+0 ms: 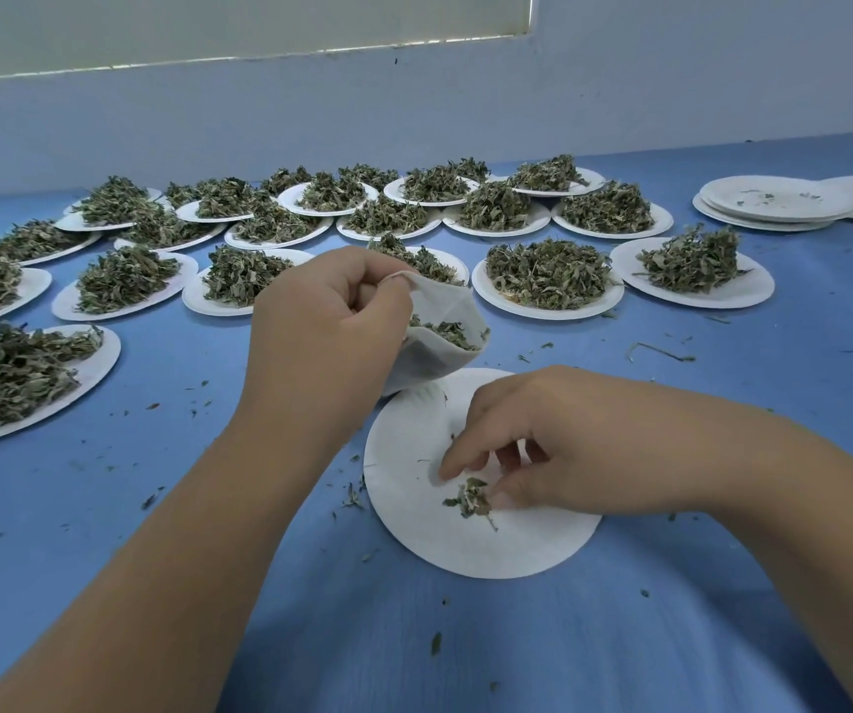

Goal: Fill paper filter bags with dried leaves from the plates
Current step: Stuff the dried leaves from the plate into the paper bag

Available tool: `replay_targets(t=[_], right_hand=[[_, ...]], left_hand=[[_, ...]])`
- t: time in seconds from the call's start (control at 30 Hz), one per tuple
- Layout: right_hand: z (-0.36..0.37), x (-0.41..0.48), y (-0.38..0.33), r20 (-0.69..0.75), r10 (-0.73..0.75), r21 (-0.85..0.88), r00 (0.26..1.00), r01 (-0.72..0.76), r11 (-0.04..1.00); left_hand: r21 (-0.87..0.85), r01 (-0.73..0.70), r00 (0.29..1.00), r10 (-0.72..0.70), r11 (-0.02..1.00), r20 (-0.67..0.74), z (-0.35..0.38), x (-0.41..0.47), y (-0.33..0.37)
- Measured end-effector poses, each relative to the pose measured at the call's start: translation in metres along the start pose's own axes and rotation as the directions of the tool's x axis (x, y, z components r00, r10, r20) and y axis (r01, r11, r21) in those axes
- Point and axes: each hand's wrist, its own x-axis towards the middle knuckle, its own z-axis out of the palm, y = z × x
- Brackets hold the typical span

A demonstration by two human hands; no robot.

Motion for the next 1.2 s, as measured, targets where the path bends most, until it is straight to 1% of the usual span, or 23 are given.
replay_targets(t=[0.13,0.33,0.47,0.57,0.73,0.87,0.93,1.07,1.1,1.17,1.2], right_hand=[[0.006,0.002,-0.003,0.035,-0.032,-0.023,0.999,0.033,0.999],[0.012,0.005,-0.008,-0.014,-0.092,-0.128,0.996,0.090,0.988],[0.012,0.005,-0.010,-0.041,-0.134,-0.153,0.990,0.126,0.980],[0.013,0.005,-0.012,-0.042,-0.122,-0.184,0.992,0.112,0.977],[0.016,0.005,-0.016,-0.030,-0.061,-0.252,0.998,0.051,0.966],[0.022,0.007,-0.015,-0.061,-0.087,-0.352,0.994,0.060,0.934],[0.024,0.008,-0.013,-0.066,-0.092,-0.374,0.994,0.061,0.926],[0.026,0.008,-0.008,-0.071,-0.093,-0.360,0.993,0.061,0.931],[0.024,0.007,-0.008,-0.066,-0.095,-0.325,0.993,0.069,0.943],[0.014,0.004,-0.009,-0.068,-0.080,-0.180,0.994,0.067,0.981],[0.007,0.002,-0.010,-0.094,-0.075,-0.111,0.993,0.065,0.992]], left_hand=[[-0.010,0.009,1.000,-0.009,1.000,-0.001,0.000,0.000,0.000],[-0.020,0.016,1.000,-0.016,1.000,0.005,0.000,0.000,0.000],[-0.011,0.011,1.000,-0.011,1.000,0.007,0.000,0.000,0.000],[-0.009,0.002,1.000,-0.002,1.000,0.011,0.000,-0.001,0.000],[0.002,-0.001,1.000,0.001,1.000,0.007,0.001,-0.001,0.000],[-0.008,0.008,1.000,-0.008,1.000,0.002,0.001,0.000,0.000],[-0.007,0.011,1.000,-0.011,1.000,-0.002,0.001,0.000,-0.001],[-0.013,0.017,1.000,-0.017,1.000,-0.003,0.000,0.000,-0.001],[-0.015,0.019,1.000,-0.019,1.000,-0.001,0.000,0.000,-0.001],[-0.022,0.024,1.000,-0.024,0.999,0.003,0.000,0.000,0.000],[-0.027,0.027,1.000,-0.027,0.999,0.003,0.000,0.000,0.000]])
